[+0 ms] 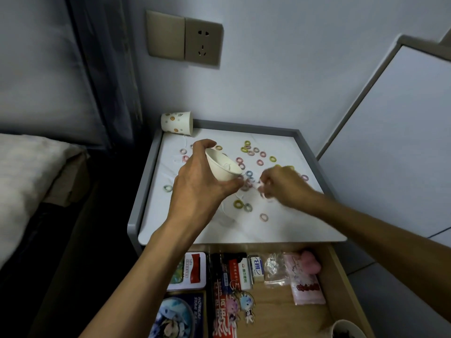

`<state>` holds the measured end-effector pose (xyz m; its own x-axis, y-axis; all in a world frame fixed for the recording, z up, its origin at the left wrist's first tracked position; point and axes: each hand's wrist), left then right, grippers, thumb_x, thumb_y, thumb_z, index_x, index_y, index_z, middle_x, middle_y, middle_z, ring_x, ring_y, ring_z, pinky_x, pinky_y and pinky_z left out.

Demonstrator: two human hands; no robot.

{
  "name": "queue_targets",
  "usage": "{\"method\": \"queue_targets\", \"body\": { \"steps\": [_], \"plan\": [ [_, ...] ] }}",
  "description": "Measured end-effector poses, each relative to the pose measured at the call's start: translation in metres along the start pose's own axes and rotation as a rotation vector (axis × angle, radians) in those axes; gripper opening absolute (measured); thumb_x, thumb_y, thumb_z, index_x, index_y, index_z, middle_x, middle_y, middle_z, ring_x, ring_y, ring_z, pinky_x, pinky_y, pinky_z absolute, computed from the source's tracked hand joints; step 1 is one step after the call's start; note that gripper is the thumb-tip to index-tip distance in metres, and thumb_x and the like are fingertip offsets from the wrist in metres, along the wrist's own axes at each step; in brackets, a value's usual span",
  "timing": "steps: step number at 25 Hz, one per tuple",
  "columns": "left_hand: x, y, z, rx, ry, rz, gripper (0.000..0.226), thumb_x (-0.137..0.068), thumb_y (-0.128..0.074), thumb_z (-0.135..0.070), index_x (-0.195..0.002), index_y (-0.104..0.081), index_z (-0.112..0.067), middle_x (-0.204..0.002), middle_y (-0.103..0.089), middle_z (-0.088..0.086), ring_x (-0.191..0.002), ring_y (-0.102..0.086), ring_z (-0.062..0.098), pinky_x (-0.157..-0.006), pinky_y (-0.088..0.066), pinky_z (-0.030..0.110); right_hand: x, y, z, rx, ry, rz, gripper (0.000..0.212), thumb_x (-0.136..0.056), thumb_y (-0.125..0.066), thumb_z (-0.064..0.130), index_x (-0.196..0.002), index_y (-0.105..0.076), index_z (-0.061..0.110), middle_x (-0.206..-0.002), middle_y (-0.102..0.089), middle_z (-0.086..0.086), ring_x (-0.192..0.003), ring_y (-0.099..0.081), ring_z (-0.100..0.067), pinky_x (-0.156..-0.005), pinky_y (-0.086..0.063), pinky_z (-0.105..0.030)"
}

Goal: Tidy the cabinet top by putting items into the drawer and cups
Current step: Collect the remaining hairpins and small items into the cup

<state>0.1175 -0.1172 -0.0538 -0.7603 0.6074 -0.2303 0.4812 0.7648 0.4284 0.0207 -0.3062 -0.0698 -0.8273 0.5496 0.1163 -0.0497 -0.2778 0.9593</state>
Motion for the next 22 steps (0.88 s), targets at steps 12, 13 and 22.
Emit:
{"method": "queue_targets", "body": {
  "steps": [12,13,22],
  "plan": [
    [-0.002,-0.007,-0.005,0.025,0.018,0.036,0.072,-0.067,-0.085,-0.031,-0.125,-0.042,-0.030,-0.101,-0.063,-0.013,-0.086,-0.063,0.008,-0.066,-0.049,0.027,-0.004,0.085,0.087,0.127,0.668,0.166,0.022,-0.088,-0.068,0.015,-0.109,-0.072,0.021,-0.088,-0.069,0.009,-0.078,-0.061,-0.003,-0.070,-0.047,-0.020],
    [-0.001,-0.007,-0.005,0.031,0.014,0.034,0.071,-0.067,-0.085,-0.030,-0.124,-0.042,-0.030,-0.101,-0.063,-0.014,-0.086,-0.062,0.007,-0.066,-0.050,0.027,-0.004,0.086,0.087,0.019,0.629,0.157,0.024,-0.087,-0.070,0.014,-0.109,-0.072,0.021,-0.091,-0.071,0.010,-0.080,-0.063,0.001,-0.073,-0.048,-0.015],
    [0.000,0.001,-0.002,-0.001,0.014,0.004,0.083,-0.065,-0.087,-0.036,-0.134,-0.039,-0.030,-0.115,-0.056,-0.005,-0.102,-0.058,0.021,-0.081,-0.054,0.037,-0.043,0.006,-0.020,0.049,0.081,0.064,0.046,-0.082,-0.074,0.040,-0.123,-0.063,0.023,-0.115,-0.065,0.001,-0.089,-0.059,-0.013,-0.074,-0.043,-0.024]
  ]
}}
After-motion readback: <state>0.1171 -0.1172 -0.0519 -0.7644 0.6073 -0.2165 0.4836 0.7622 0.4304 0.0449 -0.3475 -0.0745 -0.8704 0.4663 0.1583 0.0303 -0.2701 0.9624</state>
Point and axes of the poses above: each hand's wrist, its own x-axis away from the middle knuckle, its own y-axis out of the back of the hand, z = x × y
